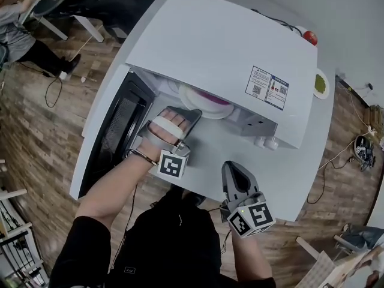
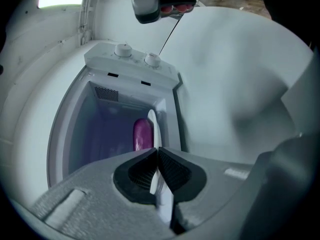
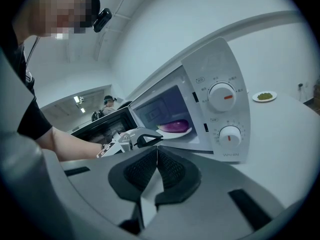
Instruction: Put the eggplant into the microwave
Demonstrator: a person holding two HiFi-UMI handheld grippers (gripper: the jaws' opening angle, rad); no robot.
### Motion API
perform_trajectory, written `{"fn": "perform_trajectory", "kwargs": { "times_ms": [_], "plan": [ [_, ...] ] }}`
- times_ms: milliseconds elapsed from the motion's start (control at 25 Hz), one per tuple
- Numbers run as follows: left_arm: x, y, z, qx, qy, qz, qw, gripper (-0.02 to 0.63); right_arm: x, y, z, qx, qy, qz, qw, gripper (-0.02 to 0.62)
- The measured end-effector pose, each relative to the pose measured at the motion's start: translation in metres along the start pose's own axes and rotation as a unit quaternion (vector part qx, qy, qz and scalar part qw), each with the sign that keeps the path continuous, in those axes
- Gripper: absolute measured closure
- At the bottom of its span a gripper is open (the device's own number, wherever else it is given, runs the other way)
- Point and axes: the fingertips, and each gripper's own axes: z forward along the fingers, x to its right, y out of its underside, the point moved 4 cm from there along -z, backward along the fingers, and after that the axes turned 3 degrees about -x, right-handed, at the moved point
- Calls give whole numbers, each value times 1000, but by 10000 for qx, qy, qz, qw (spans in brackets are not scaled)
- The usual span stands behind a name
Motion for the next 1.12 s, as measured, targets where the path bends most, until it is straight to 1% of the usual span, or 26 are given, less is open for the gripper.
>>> {"fn": "perform_trajectory", "kwargs": {
  "times_ms": [160,440,880,1000,1080,1120],
  "plan": [
    [-2,4,9,-43,27,47,10000,589,5,-2,3,3,32,53,10000,580],
    [-5,11,25,-196,239,87,9995,589,9,-8,4,113,33,275,9996,580],
    [-13,15,41,-488,606,71,9969,589,11,-7,-3,175,118,367,9991,580],
    [-16,17,44,-576,658,149,9961,589,12,-8,-7,194,166,364,9990,580],
    [-17,18,44,-628,812,124,9946,589,11,-10,-10,225,200,370,9989,580],
    [-12,16,44,-603,1059,-57,9925,589,11,-11,-12,233,225,379,9988,580]
  ]
}}
